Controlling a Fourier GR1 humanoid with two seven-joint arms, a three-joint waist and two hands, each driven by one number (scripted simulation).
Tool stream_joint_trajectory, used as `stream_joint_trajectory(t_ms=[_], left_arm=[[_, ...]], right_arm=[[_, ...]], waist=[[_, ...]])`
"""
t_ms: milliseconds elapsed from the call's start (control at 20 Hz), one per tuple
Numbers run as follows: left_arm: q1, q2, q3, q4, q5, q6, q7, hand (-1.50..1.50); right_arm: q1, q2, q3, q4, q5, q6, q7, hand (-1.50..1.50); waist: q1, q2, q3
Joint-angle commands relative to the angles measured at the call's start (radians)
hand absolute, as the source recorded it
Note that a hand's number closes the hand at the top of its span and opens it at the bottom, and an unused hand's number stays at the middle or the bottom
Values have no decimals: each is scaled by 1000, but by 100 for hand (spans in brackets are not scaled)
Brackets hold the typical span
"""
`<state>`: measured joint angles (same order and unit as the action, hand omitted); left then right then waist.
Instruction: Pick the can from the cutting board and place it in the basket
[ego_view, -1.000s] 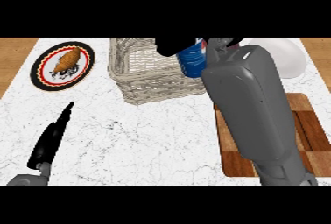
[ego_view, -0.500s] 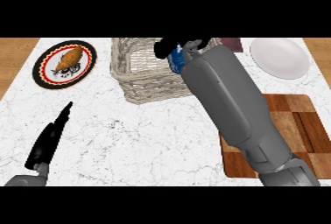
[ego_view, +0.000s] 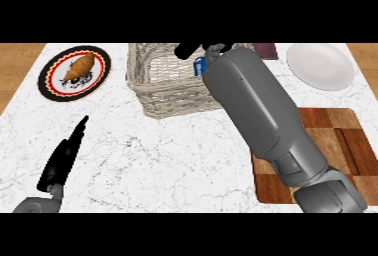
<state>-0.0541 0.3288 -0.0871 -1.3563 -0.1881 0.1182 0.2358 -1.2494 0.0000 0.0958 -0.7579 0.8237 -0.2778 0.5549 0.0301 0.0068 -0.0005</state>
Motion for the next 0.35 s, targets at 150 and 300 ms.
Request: stream_joint_trajectory(t_ms=[150, 300], left_arm=[[26, 37, 44, -18, 20, -29, -14, 0], [85, 19, 26, -51, 13, -23, -17, 0]], right_arm=[[5, -4, -106, 7, -31, -196, 70, -150], [59, -108, -173, -42, -91, -165, 34, -150]], waist=[[-15, -5, 0], [-25, -9, 1]])
